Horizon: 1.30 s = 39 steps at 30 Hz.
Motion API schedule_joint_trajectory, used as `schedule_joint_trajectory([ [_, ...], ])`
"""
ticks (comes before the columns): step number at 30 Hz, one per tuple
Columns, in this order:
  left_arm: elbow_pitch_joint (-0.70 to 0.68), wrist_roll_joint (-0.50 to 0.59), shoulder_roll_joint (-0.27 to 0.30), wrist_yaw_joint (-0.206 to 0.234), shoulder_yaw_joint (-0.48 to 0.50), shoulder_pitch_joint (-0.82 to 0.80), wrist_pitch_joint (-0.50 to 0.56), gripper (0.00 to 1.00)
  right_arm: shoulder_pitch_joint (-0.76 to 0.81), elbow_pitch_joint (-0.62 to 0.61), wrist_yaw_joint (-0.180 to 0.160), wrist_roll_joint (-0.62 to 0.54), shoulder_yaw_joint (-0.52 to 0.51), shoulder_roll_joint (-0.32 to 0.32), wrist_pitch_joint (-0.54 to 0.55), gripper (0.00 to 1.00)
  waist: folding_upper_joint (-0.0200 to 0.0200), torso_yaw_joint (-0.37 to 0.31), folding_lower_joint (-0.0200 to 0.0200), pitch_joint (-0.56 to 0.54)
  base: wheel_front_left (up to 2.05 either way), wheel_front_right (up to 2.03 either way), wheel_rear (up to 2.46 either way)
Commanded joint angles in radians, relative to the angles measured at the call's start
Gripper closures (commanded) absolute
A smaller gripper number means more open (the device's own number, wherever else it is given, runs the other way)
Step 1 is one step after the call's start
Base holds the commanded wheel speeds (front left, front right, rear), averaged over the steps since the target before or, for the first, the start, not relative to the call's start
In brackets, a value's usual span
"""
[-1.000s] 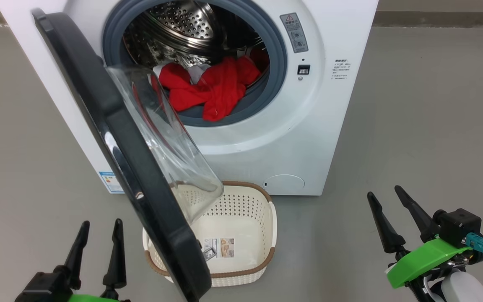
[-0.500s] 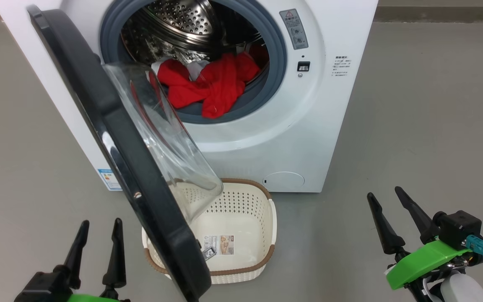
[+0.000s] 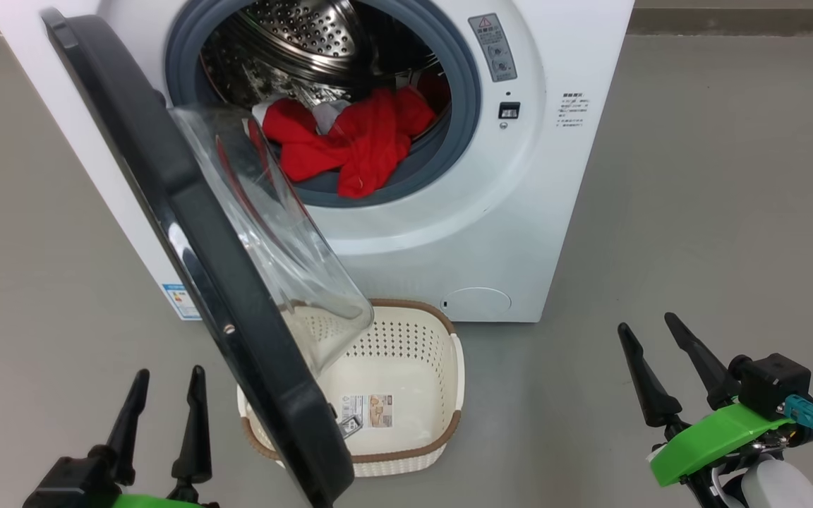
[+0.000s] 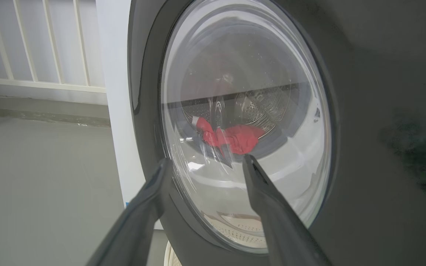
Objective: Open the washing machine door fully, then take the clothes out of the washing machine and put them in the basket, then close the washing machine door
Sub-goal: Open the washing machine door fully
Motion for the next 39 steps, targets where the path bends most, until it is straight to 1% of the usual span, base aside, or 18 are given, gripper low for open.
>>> schedule_joint_trajectory([
  [1, -0.027, -0.008, 0.012, 0.004, 0.033, -0.019, -0.009, 0.0, -0.017, -0.028, 0.003, 0.003, 0.017, -0.007, -0.012, 0.0, 0.0, 0.0, 0.0, 0.001, 0.0, 0.0, 0.0],
  [15, -0.028, -0.014, 0.012, 0.006, 0.033, -0.019, -0.009, 0.0, -0.016, -0.023, 0.003, 0.003, 0.015, -0.004, -0.012, 0.0, 0.0, 0.001, 0.0, -0.003, 0.0, 0.0, 0.0],
  [16, -0.03, -0.015, 0.012, 0.007, 0.033, -0.018, -0.009, 0.15, -0.015, -0.023, 0.003, 0.003, 0.015, -0.004, -0.012, 0.0, 0.0, 0.001, 0.0, -0.003, 0.0, 0.0, 0.0],
  [17, -0.031, -0.015, 0.012, 0.007, 0.033, -0.018, -0.009, 0.52, -0.015, -0.023, 0.003, 0.002, 0.015, -0.003, -0.012, 0.0, 0.0, 0.001, 0.0, -0.003, 0.0, 0.0, 0.0],
  [18, -0.033, -0.017, 0.012, 0.007, 0.033, -0.018, -0.009, 0.68, -0.015, -0.024, 0.003, 0.002, 0.014, -0.003, -0.012, 0.0, 0.0, 0.002, 0.0, -0.003, 0.0, 0.0, 0.0],
  [19, -0.035, -0.018, 0.012, 0.006, 0.033, -0.018, -0.009, 0.93, -0.014, -0.024, 0.003, 0.002, 0.014, -0.003, -0.012, 0.0, 0.0, 0.002, 0.0, -0.003, 0.0, 0.0, 0.0],
  [20, -0.036, -0.019, 0.012, 0.006, 0.033, -0.018, -0.009, 1.0, -0.014, -0.024, 0.003, 0.003, 0.014, -0.003, -0.012, 0.0, 0.0, 0.003, 0.0, -0.003, 0.0, 0.0, 0.0],
  [28, -0.081, -0.008, 0.012, 0.011, 0.062, -0.013, -0.009, 1.0, -0.012, -0.03, 0.003, 0.002, 0.009, 0.0, -0.012, 0.0, 0.0, 0.006, 0.0, -0.004, 0.0, 0.0, 0.0],
  [35, -0.18, 0.014, 0.019, 0.019, 0.098, -0.021, -0.009, 1.0, -0.009, -0.03, 0.003, 0.002, 0.009, 0.001, -0.012, 0.0, 0.0, 0.014, 0.0, -0.004, 0.0, 0.0, 0.0],
  [39, -0.254, 0.03, 0.025, 0.027, 0.103, -0.021, -0.009, 1.0, -0.006, -0.029, 0.003, 0.002, 0.015, 0.003, -0.012, 0.0, 0.0, 0.017, 0.0, -0.006, 0.0, 0.0, 0.0],
])
